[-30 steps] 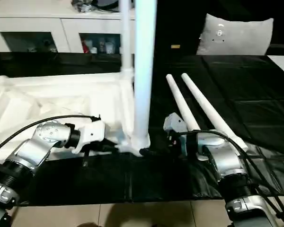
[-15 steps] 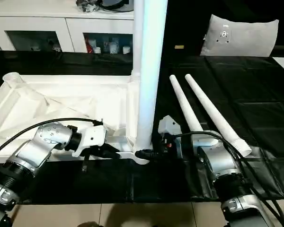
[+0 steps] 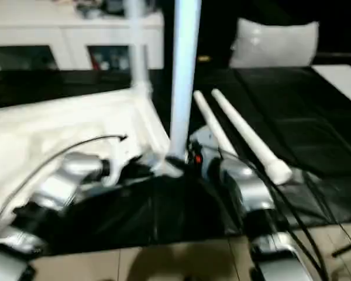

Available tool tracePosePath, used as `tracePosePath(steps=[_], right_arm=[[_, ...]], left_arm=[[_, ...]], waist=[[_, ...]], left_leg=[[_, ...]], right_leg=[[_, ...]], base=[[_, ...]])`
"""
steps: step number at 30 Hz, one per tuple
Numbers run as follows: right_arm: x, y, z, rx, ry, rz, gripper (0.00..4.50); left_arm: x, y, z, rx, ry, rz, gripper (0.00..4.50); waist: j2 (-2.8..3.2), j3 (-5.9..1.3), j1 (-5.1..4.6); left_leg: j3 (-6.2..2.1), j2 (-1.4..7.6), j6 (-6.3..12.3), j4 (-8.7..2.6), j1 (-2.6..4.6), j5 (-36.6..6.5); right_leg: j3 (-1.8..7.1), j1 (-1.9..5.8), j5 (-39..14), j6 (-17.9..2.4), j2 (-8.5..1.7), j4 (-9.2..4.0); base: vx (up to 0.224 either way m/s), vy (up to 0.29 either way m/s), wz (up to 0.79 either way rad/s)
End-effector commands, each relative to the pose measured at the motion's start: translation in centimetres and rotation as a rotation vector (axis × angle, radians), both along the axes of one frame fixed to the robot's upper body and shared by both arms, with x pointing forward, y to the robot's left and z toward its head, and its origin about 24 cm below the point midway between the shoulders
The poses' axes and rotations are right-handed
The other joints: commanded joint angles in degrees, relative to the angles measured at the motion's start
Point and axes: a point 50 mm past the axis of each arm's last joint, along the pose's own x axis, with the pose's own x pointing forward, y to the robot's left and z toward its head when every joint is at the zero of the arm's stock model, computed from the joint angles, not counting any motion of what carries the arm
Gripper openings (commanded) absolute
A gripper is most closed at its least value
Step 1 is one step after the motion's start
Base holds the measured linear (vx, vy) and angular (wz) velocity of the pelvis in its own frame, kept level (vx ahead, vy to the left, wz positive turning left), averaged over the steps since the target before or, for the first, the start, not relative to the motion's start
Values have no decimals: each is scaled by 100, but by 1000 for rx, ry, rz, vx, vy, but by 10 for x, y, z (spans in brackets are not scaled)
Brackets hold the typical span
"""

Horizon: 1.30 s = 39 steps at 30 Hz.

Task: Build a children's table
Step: Rotate leg to tighten

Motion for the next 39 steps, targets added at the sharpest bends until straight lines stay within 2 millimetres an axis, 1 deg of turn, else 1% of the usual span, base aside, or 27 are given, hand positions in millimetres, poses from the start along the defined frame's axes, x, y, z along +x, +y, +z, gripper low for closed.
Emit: tracePosePath(steps=[1, 2, 3, 5, 6, 7, 8, 9, 10, 11, 12, 13, 14, 15, 16, 17, 18, 19, 21, 24, 26, 30, 31, 33, 34, 37, 39], right_arm=[[-6, 29, -8, 38, 45, 67, 328], [-6, 31, -6, 57, 28, 53, 342], [-7, 31, -4, 62, 16, 55, 342], [-7, 29, -3, 65, -1, 56, 359], [-7, 26, -1, 69, -22, 59, 372], [-7, 23, 1, 75, -45, 63, 372], [-8, 18, 2, 84, -57, 70, 387], [-8, 18, 2, 84, -57, 70, 392], [-9, 13, 3, 84, -71, 80, 398], [-12, 5, 5, 71, -91, 118, 406], [-14, 0, 6, 64, -101, 149, 417], [-16, -4, 8, 61, -110, 177, 427], [-16, -5, 8, 61, -112, 183, 432], [-17, -7, 9, 61, -115, 196, 440], [-19, -14, 12, 53, -124, 234, 440], [-20, -19, 14, 44, -133, 253, 445], [-20, -22, 15, 39, -139, 262, 445], [-21, -26, 17, 35, -144, 282, 445], [-23, -32, 19, 11, -153, 324, 445], [-28, -37, 20, -40, -150, 421, 445], [-31, -38, 20, -46, -136, 468, 445], [-37, -40, 19, -64, -107, 573, 445], [-38, -40, 19, -69, -100, 595, 445], [-41, -40, 17, -73, -76, 654, 419], [-41, -40, 17, -73, -76, 655, 419], [-43, -38, 15, -70, -70, 682, 393], [-43, -37, 14, -66, -68, 688, 383]], left_arm=[[1, -22, 7, -21, -29, -18, 0], [2, -25, 8, -7, -45, -6, 0], [3, -24, 8, 3, -55, -7, 0], [3, -23, 8, 19, -65, 0, 0], [4, -20, 8, 35, -72, 7, 0], [5, -16, 8, 51, -80, 15, 0], [6, -12, 8, 60, -83, 17, 0], [6, -12, 8, 60, -83, 17, 0], [7, -8, 8, 72, -92, 17, 0], [7, 0, 6, 99, -110, -4, 0], [6, 4, 5, 117, -122, -28, 0], [4, 8, 4, 129, -123, -54, 0], [4, 8, 4, 132, -122, -60, 0], [3, 10, 3, 135, -122, -74, 0], [0, 14, 2, 134, -121, -120, 0], [-2, 17, 2, 136, -122, -157, 0], [-3, 19, 2, 138, -122, -178, 0], [-5, 21, 1, 147, -119, -213, 0], [-8, 26, -1, 166, -106, -266, 0], [-13, 32, -3, 183, -88, -346, 0], [-16, 35, -4, 192, -77, -395, 0], [-23, 40, -5, 213, -49, -493, 0], [-24, 42, -5, 220, -43, -517, 0], [-27, 44, -6, 239, -24, -577, 0], [-27, 45, -6, 240, -24, -579, 0], [-31, 46, -6, 251, -3, -642, 0], [-34, 46, -6, 249, 5, -667, 0]], waist=[[-32, -319, 24], [-26, -318, 37], [-21, -316, 36], [-11, -334, 64], [-7, -336, 76], [-5, -338, 83], [4, -346, 95], [0, -355, 96], [3, -353, 97], [17, -357, 104], [4, -368, 128], [13, -372, 135], [8, -366, 137], [16, -365, 148], [-11, -362, 144], [-7, -359, 144], [0, -362, 149], [-5, -365, 151], [2, -364, 172], [15, -368, 217], [10, -368, 247], [9, -360, 280], [22, -361, 291], [21, -349, 322], [19, -350, 332], [16, -358, 381], [9, -364, 384]], left_leg=[[-135, 241, 151, -435, 29, -1683], [-134, 252, 215, -447, 3, -1582], [-129, 257, 236, -452, -6, -1566], [-126, 281, 279, -460, -3, -1447], [-126, 297, 280, -466, -9, -1415], [-124, 303, 278, -468, -11, -1408], [-122, 313, 274, -471, -7, -1371], [-120, 317, 302, -471, -25, -1308], [-119, 315, 311, -472, -32, -1284], [-115, 312, 333, -466, -32, -1279], [-110, 311, 386, -453, -35, -1241], [-107, 316, 396, -451, -33, -1195], [-104, 308, 441, -452, -56, -1142], [-106, 314, 454, -453, -46, -1128], [-112, 309, 459, -455, -65, -1097], [-113, 313, 458, -456, -72, -1107], [-111, 317, 459, -448, -57, -1111], [-111, 327, 453, -451, -53, -1090], [-104, 344, 443, -454, -31, -1065], [-96, 348, 433, -451, -11, -1058], [-85, 350, 441, -451, -19, -1036], [-84, 353, 428, -453, -20, -1079], [-85, 355, 410, -455, -19, -1111], [-84, 361, 366, -464, 5, -1229], [-85, 364, 357, -466, 3, -1231], [-85, 376, 310, -471, 23, -1207], [-88, 374, 289, -476, 11, -1176]], right_leg=[[232, 213, -3286, -638, -454, -587], [242, 220, -3146, -666, -451, -569], [242, 218, -3086, -669, -439, -566], [243, 228, -2764, -771, -438, -529], [247, 235, -2567, -840, -438, -504], [249, 237, -2479, -866, -437, -490], [259, 245, -2280, -936, -440, -459], [263, 267, -2052, -1021, -435, -428], [265, 272, -1965, -1065, -432, -416], [262, 282, -1862, -1105, -429, -410], [267, 293, -1758, -1117, -435, -409], [275, 295, -1672, -1147, -443, -389], [271, 310, -1607, -1162, -436, -380], [263, 310, -1662, -1160, -446, -387], [254, 334, -1707, -1130, -443, -392], [254, 327, -1857, -1076, -451, -397], [255, 310, -1930, -1055, -453, -411], [260, 307, -1902, -1073, -455, -403], [266, 287, -1741, -1180, -448, -379], [270, 283, -1565, -1265, -445, -351], [278, 302, -1449, -1313, -444, -330], [273, 307, -1557, -1295, -452, -336], [270, 310, -1636, -1280, -452, -342], [269, 294, -1841, -1234, -452, -367], [272, 297, -1862, -1219, -453, -365], [280, 284, -1801, -1232, -458, -350], [279, 296, -1736, -1245, -457, -333]], base=[[0, 0, 0], [0, 0, 0], [0, 0, 0], [0, 0, 0], [0, 0, 0], [0, 0, 0], [0, 0, 0], [0, 0, 0], [0, 0, 0], [0, 0, 0], [0, 0, 0], [0, 0, 0], [0, 0, 0], [0, 0, 0], [0, 0, 0], [0, 0, 0], [0, 0, 0], [0, 0, 0], [0, 0, 0], [0, 0, 0], [0, 0, 0], [0, 0, 0], [0, 0, 0], [0, 0, 0], [0, 0, 0], [0, 0, 0], [0, 0, 0]])
